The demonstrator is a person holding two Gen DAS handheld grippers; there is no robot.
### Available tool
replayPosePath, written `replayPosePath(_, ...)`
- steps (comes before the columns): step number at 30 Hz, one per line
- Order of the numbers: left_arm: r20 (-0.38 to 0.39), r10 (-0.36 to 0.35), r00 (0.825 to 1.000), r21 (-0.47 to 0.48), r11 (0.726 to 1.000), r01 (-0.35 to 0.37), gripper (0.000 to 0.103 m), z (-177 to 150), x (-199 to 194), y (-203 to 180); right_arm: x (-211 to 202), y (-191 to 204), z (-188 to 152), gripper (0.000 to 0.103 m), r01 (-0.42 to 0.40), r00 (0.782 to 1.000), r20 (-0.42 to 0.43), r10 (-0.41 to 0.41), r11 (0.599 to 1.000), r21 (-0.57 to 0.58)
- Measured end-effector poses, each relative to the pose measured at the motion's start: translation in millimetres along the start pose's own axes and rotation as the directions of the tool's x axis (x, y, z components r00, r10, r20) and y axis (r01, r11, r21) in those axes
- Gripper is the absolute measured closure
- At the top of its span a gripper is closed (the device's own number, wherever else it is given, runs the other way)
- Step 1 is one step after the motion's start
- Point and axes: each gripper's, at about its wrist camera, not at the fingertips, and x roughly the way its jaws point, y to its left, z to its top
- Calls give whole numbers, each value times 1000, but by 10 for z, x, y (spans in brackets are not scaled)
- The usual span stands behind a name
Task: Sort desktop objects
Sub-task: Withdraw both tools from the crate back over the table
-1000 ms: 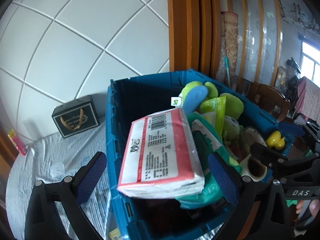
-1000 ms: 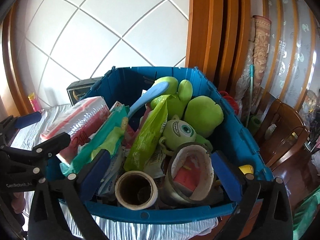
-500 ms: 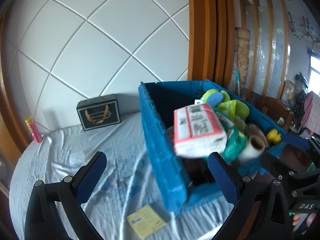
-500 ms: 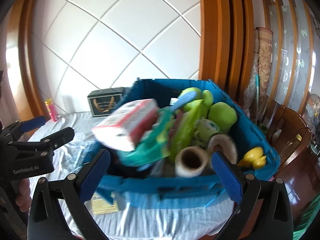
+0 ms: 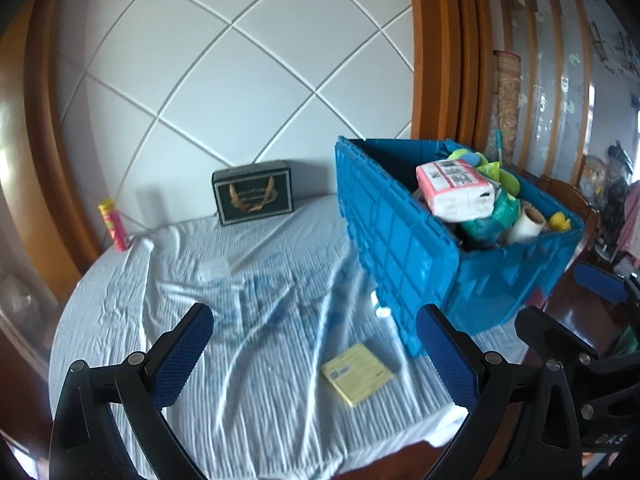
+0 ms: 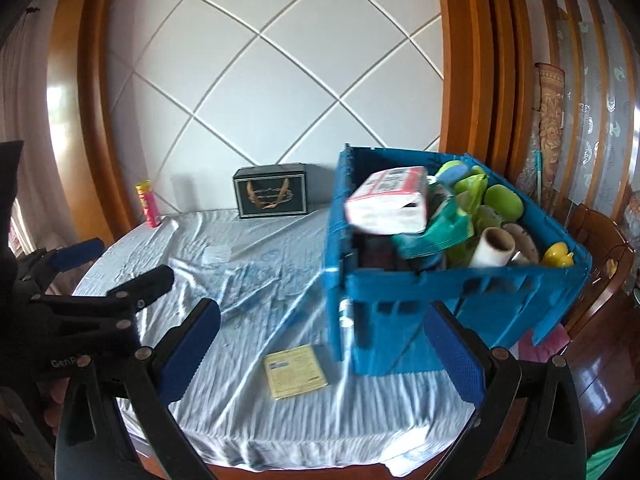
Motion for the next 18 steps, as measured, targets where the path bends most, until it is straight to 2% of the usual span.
replayPosePath(7, 28, -21, 999, -12, 1000, 21, 1, -91, -244, 91, -229, 210, -58, 0, 14, 1000, 18, -14, 1000, 11)
replayPosePath(18, 31, -4, 1000, -22, 1000, 5, 1, -110, -364, 121, -349, 237, -31, 0, 29, 999, 28, -29, 1000, 11)
